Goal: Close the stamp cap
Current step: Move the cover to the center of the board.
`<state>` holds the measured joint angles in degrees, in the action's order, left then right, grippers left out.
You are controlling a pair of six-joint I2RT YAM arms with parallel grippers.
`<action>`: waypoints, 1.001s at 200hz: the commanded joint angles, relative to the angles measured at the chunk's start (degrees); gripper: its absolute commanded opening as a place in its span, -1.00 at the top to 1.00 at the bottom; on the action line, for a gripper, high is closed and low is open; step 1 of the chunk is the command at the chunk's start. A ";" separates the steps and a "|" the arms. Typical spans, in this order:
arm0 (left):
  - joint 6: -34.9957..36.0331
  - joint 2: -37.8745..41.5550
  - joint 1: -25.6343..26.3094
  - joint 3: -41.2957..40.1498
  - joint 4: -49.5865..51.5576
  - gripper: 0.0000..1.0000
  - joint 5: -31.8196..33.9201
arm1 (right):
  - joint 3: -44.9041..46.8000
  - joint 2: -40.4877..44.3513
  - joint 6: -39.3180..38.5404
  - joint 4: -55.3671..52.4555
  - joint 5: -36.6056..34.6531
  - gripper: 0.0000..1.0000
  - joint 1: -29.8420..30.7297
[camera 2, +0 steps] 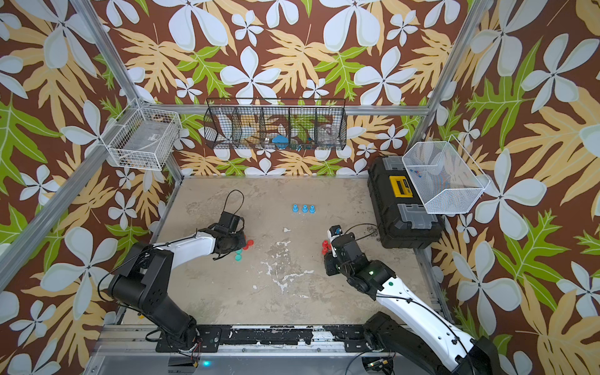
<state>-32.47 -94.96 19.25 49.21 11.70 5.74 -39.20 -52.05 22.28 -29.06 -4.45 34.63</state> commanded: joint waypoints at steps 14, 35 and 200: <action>0.75 -0.63 -0.08 0.03 -0.10 1.00 0.64 | 0.04 0.36 0.35 1.24 -0.36 0.41 0.08; 0.43 -0.08 -0.13 -1.14 -0.15 1.00 0.83 | 0.08 0.44 0.43 1.30 -0.30 0.41 0.08; -7.55 19.04 -0.15 -19.13 3.31 0.98 5.34 | 0.35 1.95 0.39 1.81 0.48 0.43 0.09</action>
<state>-38.17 -78.56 19.03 31.94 11.22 11.79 -38.98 -50.28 22.28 -27.86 -4.32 34.63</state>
